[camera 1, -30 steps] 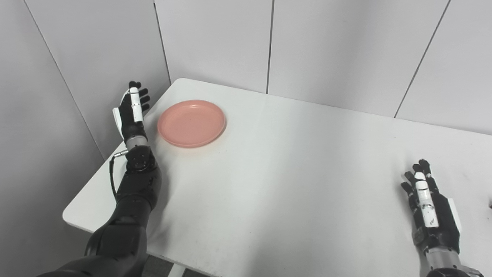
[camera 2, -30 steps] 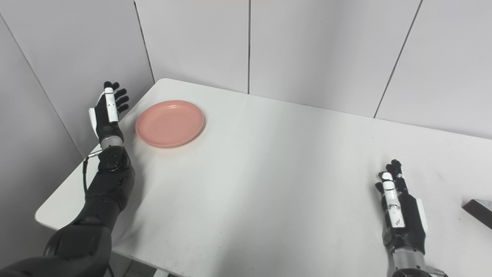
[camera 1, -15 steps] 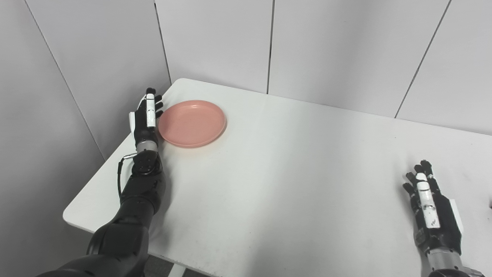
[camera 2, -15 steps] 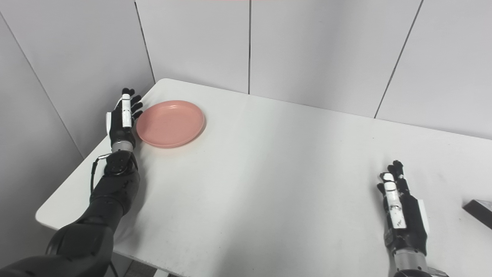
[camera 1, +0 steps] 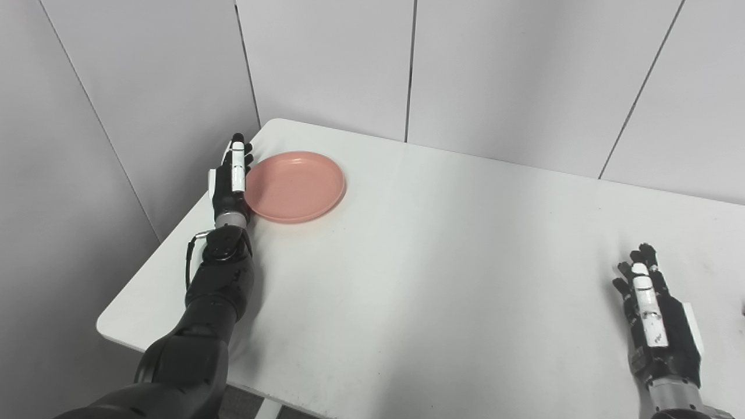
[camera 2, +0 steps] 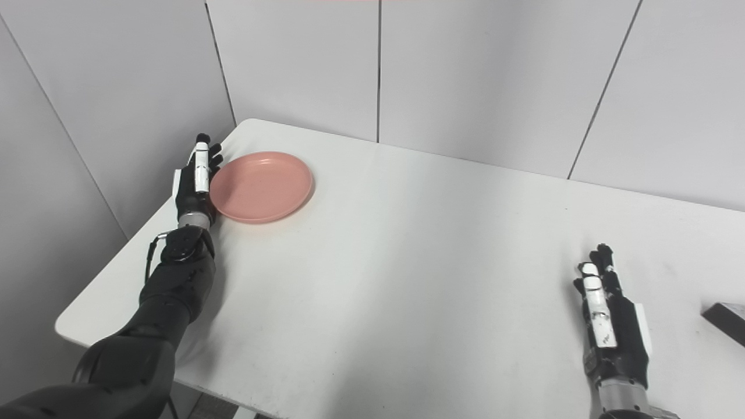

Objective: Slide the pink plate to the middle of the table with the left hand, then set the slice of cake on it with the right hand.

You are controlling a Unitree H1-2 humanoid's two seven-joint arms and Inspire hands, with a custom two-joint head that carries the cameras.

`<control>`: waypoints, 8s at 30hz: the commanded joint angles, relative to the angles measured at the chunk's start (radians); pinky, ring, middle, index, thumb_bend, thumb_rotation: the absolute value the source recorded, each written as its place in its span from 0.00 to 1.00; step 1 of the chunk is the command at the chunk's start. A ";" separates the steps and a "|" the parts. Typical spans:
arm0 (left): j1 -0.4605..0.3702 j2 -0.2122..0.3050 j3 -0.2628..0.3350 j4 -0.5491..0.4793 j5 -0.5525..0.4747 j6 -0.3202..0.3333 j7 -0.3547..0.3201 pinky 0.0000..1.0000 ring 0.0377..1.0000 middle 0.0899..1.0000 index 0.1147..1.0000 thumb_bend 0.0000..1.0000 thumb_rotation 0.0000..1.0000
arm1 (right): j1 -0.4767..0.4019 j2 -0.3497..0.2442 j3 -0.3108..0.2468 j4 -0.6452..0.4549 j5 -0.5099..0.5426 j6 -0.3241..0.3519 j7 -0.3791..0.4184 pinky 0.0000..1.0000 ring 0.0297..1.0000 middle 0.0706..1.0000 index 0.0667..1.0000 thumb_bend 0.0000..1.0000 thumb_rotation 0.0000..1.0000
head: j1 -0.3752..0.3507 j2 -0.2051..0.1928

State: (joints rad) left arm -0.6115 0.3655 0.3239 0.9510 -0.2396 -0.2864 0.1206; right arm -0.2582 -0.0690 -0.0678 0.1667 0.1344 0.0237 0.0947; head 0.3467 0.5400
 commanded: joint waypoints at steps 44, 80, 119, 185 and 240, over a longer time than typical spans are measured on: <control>0.029 -0.151 -0.171 -0.352 -0.007 0.221 -0.226 0.87 0.89 0.87 0.87 0.68 1.00 | -0.004 0.008 0.004 -0.053 0.003 0.011 -0.021 0.99 0.95 0.97 0.97 0.55 0.78 | -0.042 0.008; 0.183 -0.314 -0.299 -0.712 0.017 0.459 -0.284 1.00 0.99 0.97 0.96 0.64 1.00 | 0.012 0.050 0.053 -0.124 -0.057 0.054 -0.063 0.96 0.94 0.96 0.97 0.52 0.78 | -0.247 0.057; 0.274 -0.335 -0.327 -0.673 0.042 0.280 -0.331 1.00 1.00 1.00 1.00 0.59 1.00 | -0.053 0.117 0.097 -0.060 -0.152 0.042 -0.125 0.93 0.93 0.96 0.97 0.49 0.75 | -0.560 0.094; 0.223 -0.250 -0.297 -0.510 0.031 0.184 -0.428 1.00 1.00 1.00 1.00 0.57 1.00 | -0.223 -0.341 -0.105 -0.110 -0.968 0.446 0.070 0.80 0.88 0.90 0.89 0.95 0.37 | -0.894 0.033; 0.227 -0.249 -0.320 -0.545 0.043 0.199 -0.433 1.00 1.00 1.00 1.00 0.61 1.00 | -0.215 -0.340 -0.049 -0.011 -0.875 0.446 0.006 0.32 0.37 0.39 0.50 0.52 0.00 | -0.854 0.065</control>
State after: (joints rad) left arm -0.3761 0.1167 0.0120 0.4016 -0.1975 -0.0826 -0.2983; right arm -0.4372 -0.3944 -0.1055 0.1949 -0.7414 0.4703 0.1181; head -0.5078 0.6059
